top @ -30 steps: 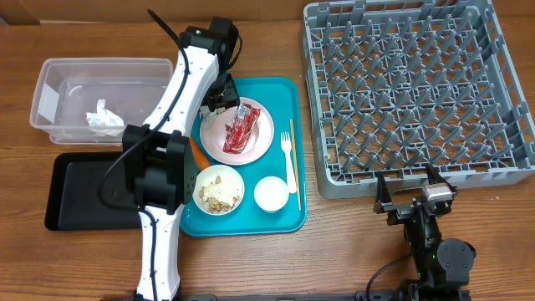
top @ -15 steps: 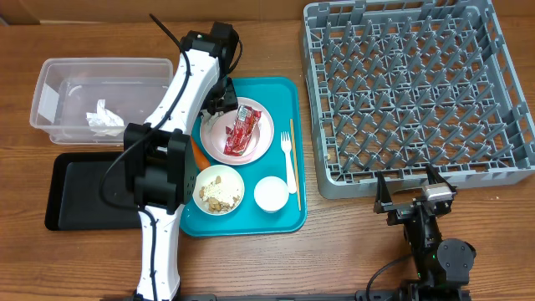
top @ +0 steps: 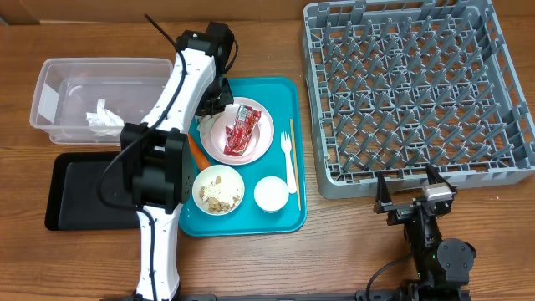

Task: Sort waste into correct bins and load items into the dishwasher
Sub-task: 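Return the left gripper to the plate and grasp the second tissue, then carry the second tissue left and drop it into the clear bin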

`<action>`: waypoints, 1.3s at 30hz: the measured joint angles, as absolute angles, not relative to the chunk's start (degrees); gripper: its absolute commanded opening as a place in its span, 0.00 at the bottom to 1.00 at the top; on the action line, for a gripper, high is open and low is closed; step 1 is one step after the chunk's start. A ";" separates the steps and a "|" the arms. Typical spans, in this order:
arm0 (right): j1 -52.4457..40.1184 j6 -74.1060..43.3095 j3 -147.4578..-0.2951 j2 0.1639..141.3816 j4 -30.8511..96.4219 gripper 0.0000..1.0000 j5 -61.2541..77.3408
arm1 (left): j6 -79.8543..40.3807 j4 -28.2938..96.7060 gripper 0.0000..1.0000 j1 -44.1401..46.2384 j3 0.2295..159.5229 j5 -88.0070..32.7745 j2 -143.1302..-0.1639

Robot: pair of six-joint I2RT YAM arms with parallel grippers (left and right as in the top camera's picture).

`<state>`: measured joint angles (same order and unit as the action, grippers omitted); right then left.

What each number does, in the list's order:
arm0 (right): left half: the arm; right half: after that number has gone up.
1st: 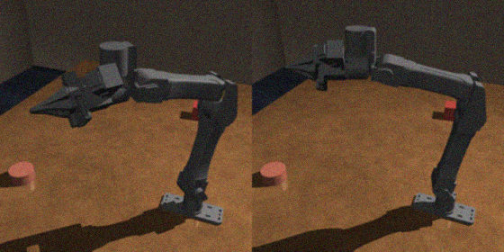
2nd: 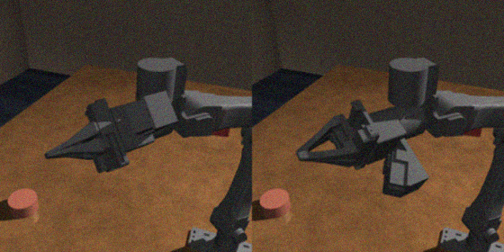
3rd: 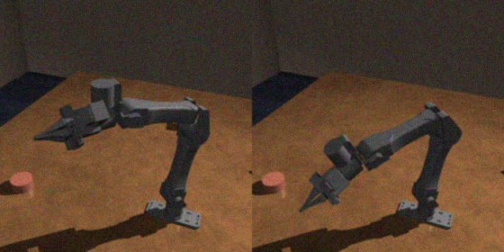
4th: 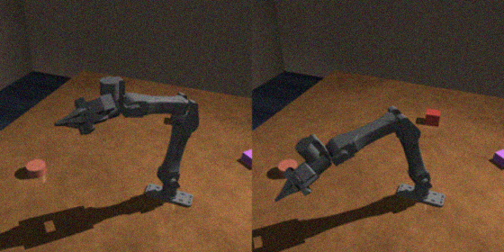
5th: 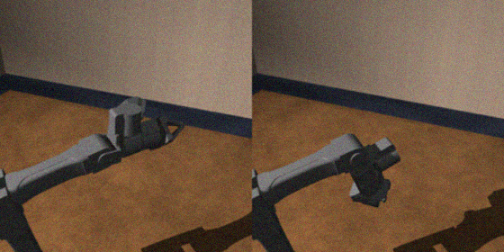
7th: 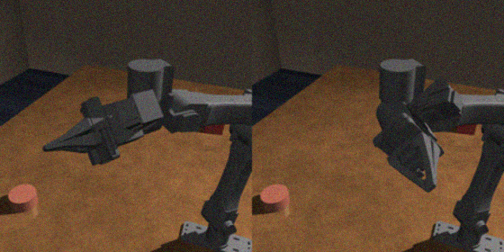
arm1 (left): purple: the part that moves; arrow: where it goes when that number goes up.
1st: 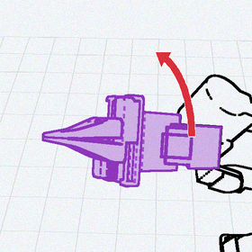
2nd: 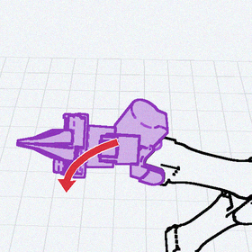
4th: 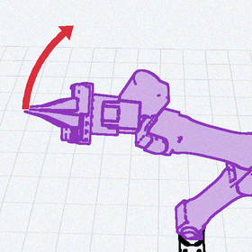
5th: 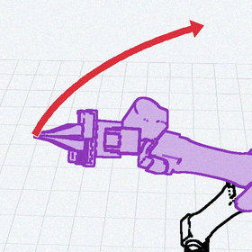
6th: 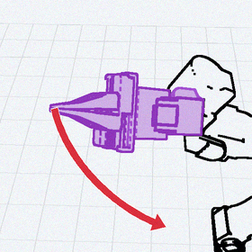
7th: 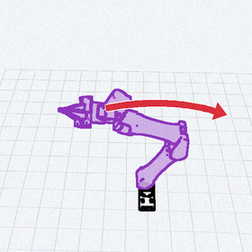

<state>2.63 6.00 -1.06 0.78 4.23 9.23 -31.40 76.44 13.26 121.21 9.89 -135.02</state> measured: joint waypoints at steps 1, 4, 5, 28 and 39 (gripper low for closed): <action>2.63 5.98 -1.06 0.78 4.23 1.00 9.23 | -31.22 76.44 0.04 13.26 121.21 9.93 -135.02; 2.63 6.00 -1.06 0.78 4.27 1.00 9.21 | -30.94 76.58 0.04 13.26 121.21 9.93 -135.02; 2.63 6.00 -1.06 0.78 4.23 1.00 9.21 | -30.94 76.84 0.04 13.26 121.25 9.93 -135.02; 2.63 6.00 -1.06 0.78 4.25 1.00 9.21 | -29.41 88.31 0.04 8.99 149.73 10.13 -135.02; 2.63 6.00 -1.06 0.78 4.25 1.00 9.21 | -29.41 92.38 0.04 -5.10 149.73 10.15 -135.02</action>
